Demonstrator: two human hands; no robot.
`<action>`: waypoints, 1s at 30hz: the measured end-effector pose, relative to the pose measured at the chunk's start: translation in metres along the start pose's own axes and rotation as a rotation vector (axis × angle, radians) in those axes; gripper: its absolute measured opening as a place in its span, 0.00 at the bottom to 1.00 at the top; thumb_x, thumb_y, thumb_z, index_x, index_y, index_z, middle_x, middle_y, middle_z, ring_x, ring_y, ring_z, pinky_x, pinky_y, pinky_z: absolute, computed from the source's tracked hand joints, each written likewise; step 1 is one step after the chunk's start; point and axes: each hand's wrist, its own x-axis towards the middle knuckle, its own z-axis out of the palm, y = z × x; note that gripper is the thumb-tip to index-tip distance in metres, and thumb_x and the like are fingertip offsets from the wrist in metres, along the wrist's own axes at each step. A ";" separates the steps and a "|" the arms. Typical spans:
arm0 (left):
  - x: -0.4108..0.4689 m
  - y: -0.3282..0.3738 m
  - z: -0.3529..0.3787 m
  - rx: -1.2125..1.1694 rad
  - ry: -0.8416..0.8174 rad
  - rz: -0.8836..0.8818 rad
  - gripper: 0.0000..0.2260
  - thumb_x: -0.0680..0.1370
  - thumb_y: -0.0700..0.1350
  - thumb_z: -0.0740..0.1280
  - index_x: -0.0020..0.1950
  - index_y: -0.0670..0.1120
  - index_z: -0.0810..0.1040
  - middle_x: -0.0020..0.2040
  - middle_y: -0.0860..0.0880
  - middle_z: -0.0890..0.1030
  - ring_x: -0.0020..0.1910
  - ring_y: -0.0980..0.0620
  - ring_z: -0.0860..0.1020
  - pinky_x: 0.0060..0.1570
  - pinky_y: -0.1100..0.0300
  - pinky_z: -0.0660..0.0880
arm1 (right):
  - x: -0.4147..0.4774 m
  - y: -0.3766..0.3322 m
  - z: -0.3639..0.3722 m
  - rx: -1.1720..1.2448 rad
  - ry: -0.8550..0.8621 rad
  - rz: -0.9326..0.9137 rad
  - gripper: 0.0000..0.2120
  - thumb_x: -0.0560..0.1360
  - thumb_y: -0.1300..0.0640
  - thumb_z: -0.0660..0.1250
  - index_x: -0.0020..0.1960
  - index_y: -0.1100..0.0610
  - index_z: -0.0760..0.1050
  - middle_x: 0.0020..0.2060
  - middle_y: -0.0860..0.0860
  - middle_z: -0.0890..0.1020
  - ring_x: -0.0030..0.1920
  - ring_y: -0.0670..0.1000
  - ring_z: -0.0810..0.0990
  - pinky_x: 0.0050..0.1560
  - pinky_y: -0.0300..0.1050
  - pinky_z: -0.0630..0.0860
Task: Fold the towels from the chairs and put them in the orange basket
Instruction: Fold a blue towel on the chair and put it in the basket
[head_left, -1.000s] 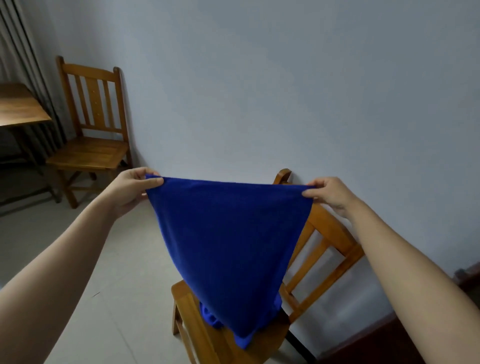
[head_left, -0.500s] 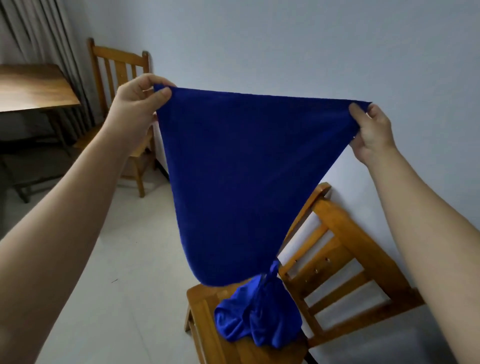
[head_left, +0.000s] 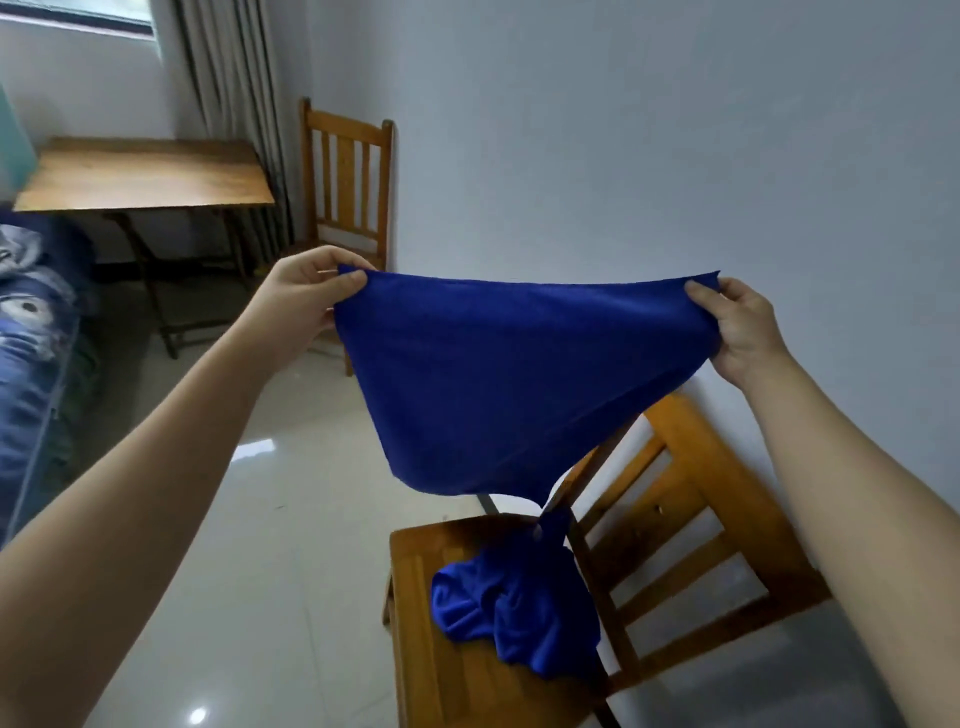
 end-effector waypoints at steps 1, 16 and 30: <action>-0.018 -0.005 0.006 0.006 0.014 -0.014 0.08 0.78 0.37 0.61 0.43 0.47 0.77 0.36 0.53 0.79 0.38 0.57 0.76 0.34 0.68 0.76 | -0.010 0.008 -0.008 -0.011 -0.027 0.024 0.04 0.75 0.62 0.66 0.44 0.53 0.74 0.43 0.49 0.79 0.43 0.48 0.77 0.41 0.38 0.76; -0.233 -0.086 0.087 -0.020 0.218 -0.426 0.07 0.78 0.35 0.62 0.42 0.43 0.77 0.39 0.44 0.76 0.37 0.51 0.73 0.32 0.66 0.72 | -0.149 0.122 -0.112 -0.187 -0.214 0.295 0.04 0.75 0.60 0.66 0.43 0.53 0.73 0.41 0.52 0.79 0.44 0.54 0.77 0.42 0.43 0.74; -0.348 -0.191 0.134 -0.113 0.192 -0.962 0.05 0.78 0.35 0.62 0.44 0.39 0.77 0.40 0.41 0.79 0.37 0.48 0.75 0.30 0.61 0.73 | -0.232 0.227 -0.175 -0.667 -0.434 0.638 0.20 0.77 0.59 0.64 0.65 0.65 0.67 0.50 0.54 0.73 0.48 0.51 0.74 0.53 0.47 0.71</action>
